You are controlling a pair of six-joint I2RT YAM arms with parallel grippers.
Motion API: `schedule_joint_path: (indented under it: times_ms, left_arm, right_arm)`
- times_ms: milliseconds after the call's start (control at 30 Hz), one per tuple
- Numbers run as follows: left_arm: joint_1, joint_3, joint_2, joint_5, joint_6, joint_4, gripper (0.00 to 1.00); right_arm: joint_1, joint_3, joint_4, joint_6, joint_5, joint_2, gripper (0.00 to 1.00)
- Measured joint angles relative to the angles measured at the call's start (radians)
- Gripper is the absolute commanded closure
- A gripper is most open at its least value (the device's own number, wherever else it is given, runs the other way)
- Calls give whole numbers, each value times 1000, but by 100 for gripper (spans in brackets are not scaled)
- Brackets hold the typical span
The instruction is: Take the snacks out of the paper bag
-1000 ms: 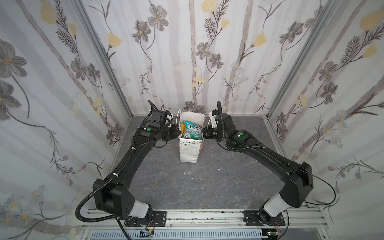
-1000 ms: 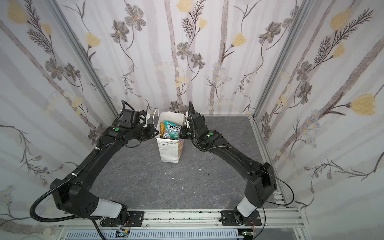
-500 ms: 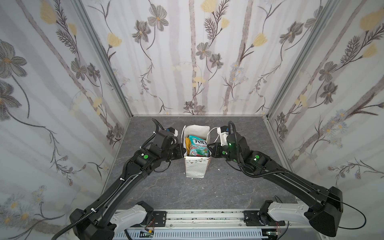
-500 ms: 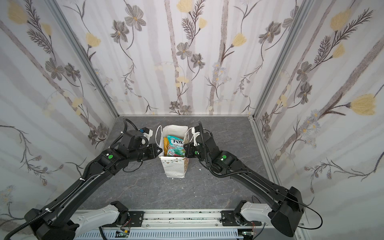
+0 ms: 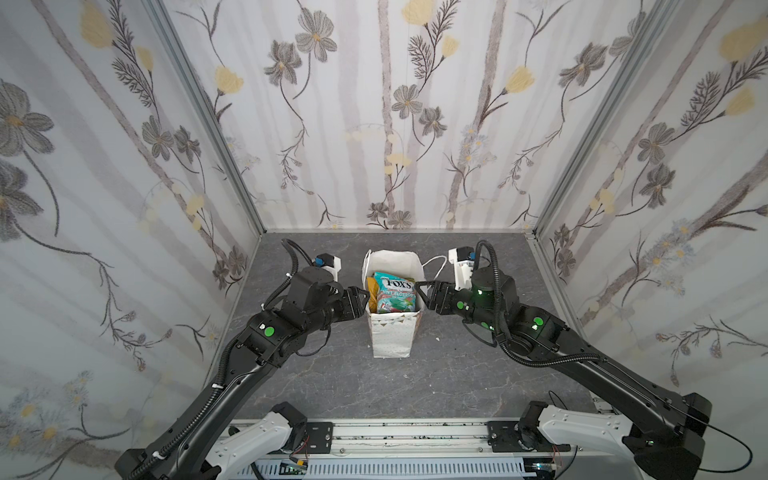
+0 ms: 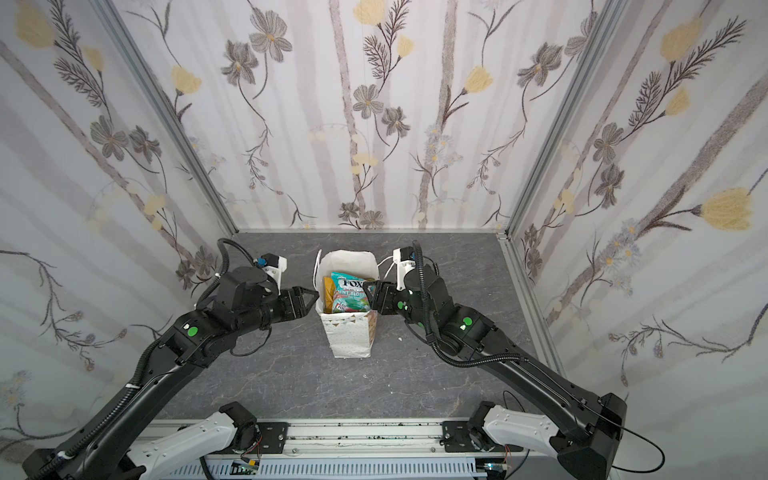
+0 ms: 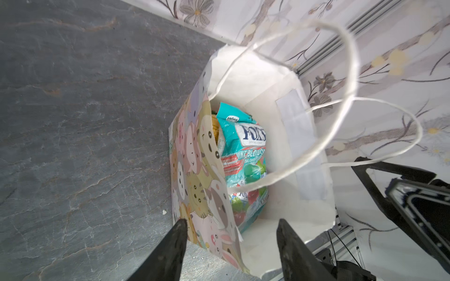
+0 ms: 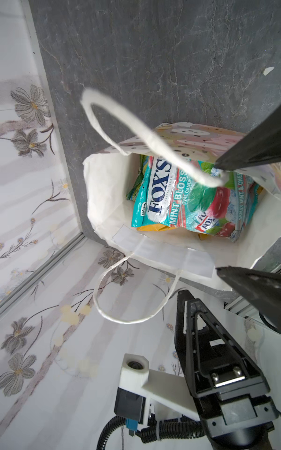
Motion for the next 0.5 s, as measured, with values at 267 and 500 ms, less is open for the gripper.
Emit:
schedule_joint_path:
  times_ms: [267, 500]
  left_arm:
    - [-89, 303, 51, -79, 23, -64, 40]
    - [-288, 658, 334, -197, 106, -166, 39]
  right_arm:
    - [0, 32, -36, -51, 79, -112, 26]
    - [0, 41, -37, -87, 116, -163, 20]
